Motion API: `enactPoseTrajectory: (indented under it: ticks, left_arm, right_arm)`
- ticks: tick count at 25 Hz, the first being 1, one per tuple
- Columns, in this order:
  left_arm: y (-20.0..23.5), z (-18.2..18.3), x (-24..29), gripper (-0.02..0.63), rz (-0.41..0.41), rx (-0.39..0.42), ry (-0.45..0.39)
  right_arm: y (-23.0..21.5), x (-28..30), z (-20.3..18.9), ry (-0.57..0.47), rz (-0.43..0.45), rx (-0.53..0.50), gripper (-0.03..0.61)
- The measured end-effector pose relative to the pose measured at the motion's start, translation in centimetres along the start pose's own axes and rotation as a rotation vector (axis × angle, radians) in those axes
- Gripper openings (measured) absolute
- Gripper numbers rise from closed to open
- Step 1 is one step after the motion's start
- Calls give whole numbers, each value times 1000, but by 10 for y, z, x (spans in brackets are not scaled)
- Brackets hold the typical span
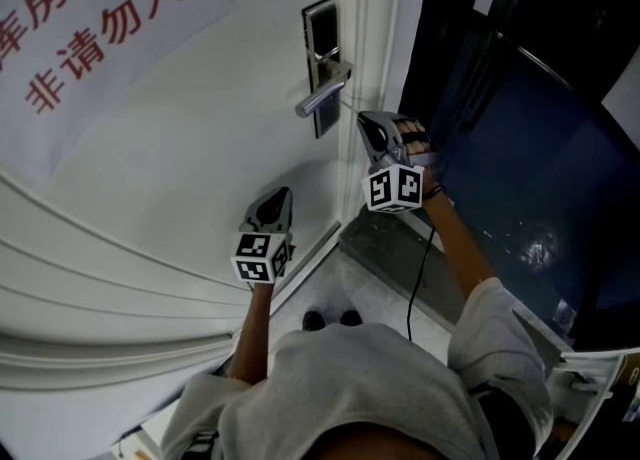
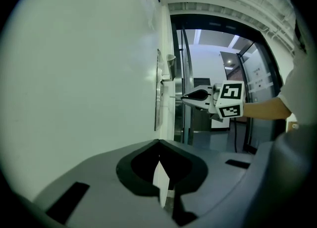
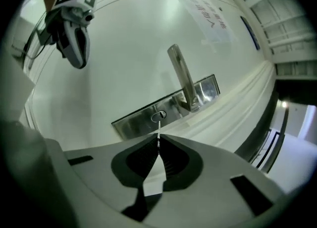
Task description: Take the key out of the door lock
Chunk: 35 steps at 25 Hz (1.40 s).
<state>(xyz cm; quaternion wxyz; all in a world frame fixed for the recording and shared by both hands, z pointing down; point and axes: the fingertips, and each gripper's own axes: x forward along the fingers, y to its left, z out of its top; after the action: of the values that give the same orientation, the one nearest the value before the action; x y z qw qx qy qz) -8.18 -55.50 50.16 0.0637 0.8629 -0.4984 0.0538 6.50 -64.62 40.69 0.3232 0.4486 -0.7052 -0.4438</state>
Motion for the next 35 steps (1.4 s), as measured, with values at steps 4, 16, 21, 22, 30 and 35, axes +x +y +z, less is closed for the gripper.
enactPoseTrajectory:
  ticks: [4, 16, 21, 22, 30, 35]
  left_arm:
    - [2, 2, 1, 18, 0, 2, -1]
    - [5, 1, 8, 18, -10, 1, -2]
    - [6, -5, 10, 18, -4, -25, 0]
    - [5, -7, 11, 18, -6, -28, 1]
    - [2, -10, 11, 18, -14, -27, 5]
    - [3, -13, 10, 18, -11, -36, 8]
  right_arm:
    - [11, -15, -8, 0, 35, 313, 29]
    - [77, -76, -43, 56, 26, 1004, 29]
    - [90, -96, -50, 69, 12, 1042, 29]
    - [90, -98, -51, 68, 8, 1047, 29]
    - [87, -103, -55, 88, -14, 1041, 29]
    - [89, -101, -53, 90, -13, 1044, 29]
